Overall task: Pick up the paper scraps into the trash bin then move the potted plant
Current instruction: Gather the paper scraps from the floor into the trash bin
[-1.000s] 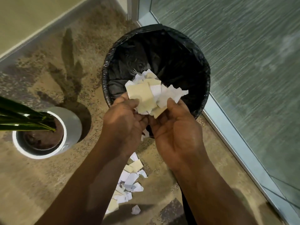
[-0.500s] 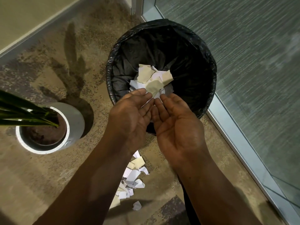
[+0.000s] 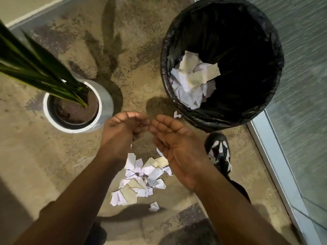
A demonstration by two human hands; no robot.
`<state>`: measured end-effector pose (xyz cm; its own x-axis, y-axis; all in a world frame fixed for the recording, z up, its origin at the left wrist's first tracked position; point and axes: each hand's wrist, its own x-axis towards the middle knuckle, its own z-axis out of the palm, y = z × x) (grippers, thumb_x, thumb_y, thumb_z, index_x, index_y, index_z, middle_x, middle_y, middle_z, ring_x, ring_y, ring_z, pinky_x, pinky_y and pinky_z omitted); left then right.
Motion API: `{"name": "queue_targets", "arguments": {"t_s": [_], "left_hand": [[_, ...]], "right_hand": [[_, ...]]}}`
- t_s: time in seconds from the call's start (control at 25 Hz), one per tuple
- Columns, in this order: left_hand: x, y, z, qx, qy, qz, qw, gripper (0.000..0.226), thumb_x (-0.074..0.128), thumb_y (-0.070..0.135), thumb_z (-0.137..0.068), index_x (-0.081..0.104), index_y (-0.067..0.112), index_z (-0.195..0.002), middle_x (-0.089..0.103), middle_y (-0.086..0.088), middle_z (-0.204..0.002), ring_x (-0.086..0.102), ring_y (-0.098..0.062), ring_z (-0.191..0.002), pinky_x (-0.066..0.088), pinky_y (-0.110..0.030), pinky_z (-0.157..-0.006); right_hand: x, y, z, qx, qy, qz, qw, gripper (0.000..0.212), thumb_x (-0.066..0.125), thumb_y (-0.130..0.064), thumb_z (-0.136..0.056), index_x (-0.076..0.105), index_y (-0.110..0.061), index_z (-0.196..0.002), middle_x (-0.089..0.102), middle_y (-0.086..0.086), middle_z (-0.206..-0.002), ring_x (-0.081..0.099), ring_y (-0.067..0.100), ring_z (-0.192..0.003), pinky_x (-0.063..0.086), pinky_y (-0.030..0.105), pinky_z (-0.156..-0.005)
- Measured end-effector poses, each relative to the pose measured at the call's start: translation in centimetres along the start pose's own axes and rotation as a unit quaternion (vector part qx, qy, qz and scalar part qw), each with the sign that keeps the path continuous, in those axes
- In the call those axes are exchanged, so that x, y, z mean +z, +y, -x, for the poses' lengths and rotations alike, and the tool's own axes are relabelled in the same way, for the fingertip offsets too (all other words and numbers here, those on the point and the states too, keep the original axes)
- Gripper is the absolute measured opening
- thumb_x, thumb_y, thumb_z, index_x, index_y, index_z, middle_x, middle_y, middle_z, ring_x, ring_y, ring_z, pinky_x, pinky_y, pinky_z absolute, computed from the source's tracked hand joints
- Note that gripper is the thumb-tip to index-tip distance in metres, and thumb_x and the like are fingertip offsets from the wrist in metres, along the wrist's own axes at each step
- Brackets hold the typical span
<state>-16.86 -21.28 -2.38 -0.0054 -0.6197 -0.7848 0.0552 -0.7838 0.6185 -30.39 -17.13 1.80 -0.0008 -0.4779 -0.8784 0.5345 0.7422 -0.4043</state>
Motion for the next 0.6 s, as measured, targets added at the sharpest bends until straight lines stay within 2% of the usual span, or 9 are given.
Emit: {"name": "queue_targets", "arguments": {"t_s": [0.16,0.24,0.32,0.36,0.4,0.44,0.48,0.56,0.6], "left_hand": [[-5.3,-6.5,-1.3,-0.032,-0.001,-0.061,0.998,0.033,0.048,-0.008,-0.093,0.071,0.013,-0.083,0.075,-0.01,-0.085,0.068,-0.024,-0.075,0.052,-0.024,-0.061],[-7.1,-9.6,-2.1,-0.04,0.017,-0.149,0.988,0.03,0.053,0.0,-0.094,0.071,0.019,-0.08,0.072,-0.008,-0.087,0.064,-0.025,-0.077,0.048,-0.026,-0.066],[-9.5,-12.6,-3.2,-0.041,0.023,-0.223,0.974,0.021,0.058,0.005,-0.093,0.069,0.02,-0.083,0.07,0.0,-0.09,0.06,-0.018,-0.073,0.046,-0.024,-0.066],[-10.8,-14.1,-3.8,-0.034,0.015,-0.251,0.967,0.013,0.06,0.008,-0.092,0.069,0.017,-0.089,0.071,-0.002,-0.096,0.061,-0.018,-0.075,0.048,-0.025,-0.067],[-12.1,-15.6,-4.5,-0.027,0.004,-0.282,0.959,0.012,0.062,0.013,-0.091,0.071,0.013,-0.099,0.071,-0.009,-0.107,0.064,-0.022,-0.084,0.052,-0.029,-0.075],[-13.3,-16.9,-5.1,-0.024,-0.003,-0.32,0.947,0.021,0.063,0.018,-0.09,0.07,0.013,-0.109,0.067,-0.014,-0.119,0.063,-0.028,-0.1,0.052,-0.036,-0.089],[-14.5,-18.0,-5.7,-0.021,0.003,-0.352,0.936,0.032,0.065,0.02,-0.087,0.066,0.015,-0.119,0.06,-0.015,-0.127,0.058,-0.032,-0.112,0.048,-0.04,-0.098],[-15.8,-19.2,-6.5,-0.018,0.024,-0.357,0.934,0.048,0.067,0.009,-0.082,0.056,0.017,-0.127,0.048,-0.009,-0.122,0.052,-0.033,-0.116,0.047,-0.042,-0.099],[-16.0,-19.4,-6.9,-0.01,0.031,-0.357,0.934,0.055,0.066,0.004,-0.08,0.051,0.019,-0.13,0.044,-0.007,-0.118,0.051,-0.035,-0.117,0.048,-0.044,-0.099]], "right_hand": [[-0.5,7.7,-2.1,0.031,0.04,0.178,0.983,0.039,0.051,-0.002,-0.098,0.067,-0.032,-0.116,0.071,-0.011,-0.123,0.065,0.008,-0.117,0.046,0.038,-0.11],[-1.7,10.9,-2.9,0.044,0.094,0.264,0.959,0.034,0.054,-0.011,-0.099,0.066,-0.033,-0.121,0.068,-0.012,-0.127,0.064,0.013,-0.117,0.049,0.041,-0.107],[-2.2,12.3,-4.8,0.032,0.146,0.336,0.93,0.033,0.056,-0.015,-0.098,0.063,-0.026,-0.129,0.065,-0.005,-0.131,0.064,0.017,-0.11,0.056,0.032,-0.092],[-2.7,12.4,-6.5,0.016,0.161,0.374,0.913,0.032,0.056,-0.015,-0.097,0.064,-0.021,-0.127,0.065,-0.001,-0.128,0.065,0.017,-0.103,0.056,0.024,-0.081],[-2.9,12.0,-8.2,-0.012,0.162,0.423,0.892,0.027,0.057,-0.019,-0.093,0.065,-0.017,-0.119,0.066,0.002,-0.121,0.065,0.019,-0.098,0.055,0.02,-0.076],[-3.3,11.7,-10.3,-0.027,0.163,0.453,0.876,0.027,0.059,-0.029,-0.087,0.066,-0.016,-0.109,0.066,0.005,-0.113,0.064,0.023,-0.098,0.056,0.024,-0.078],[-4.5,11.6,-13.0,-0.045,0.176,0.498,0.848,0.035,0.059,-0.039,-0.08,0.065,-0.016,-0.106,0.066,0.01,-0.11,0.062,0.03,-0.103,0.055,0.032,-0.086],[-7.3,10.9,-17.9,-0.05,0.188,0.597,0.779,0.058,0.061,-0.043,-0.088,0.054,-0.012,-0.136,0.056,0.019,-0.136,0.053,0.04,-0.125,0.046,0.045,-0.105],[-7.7,10.4,-19.4,-0.048,0.213,0.628,0.747,0.06,0.058,-0.04,-0.095,0.042,-0.017,-0.148,0.047,0.017,-0.148,0.047,0.039,-0.133,0.042,0.045,-0.109]]}}
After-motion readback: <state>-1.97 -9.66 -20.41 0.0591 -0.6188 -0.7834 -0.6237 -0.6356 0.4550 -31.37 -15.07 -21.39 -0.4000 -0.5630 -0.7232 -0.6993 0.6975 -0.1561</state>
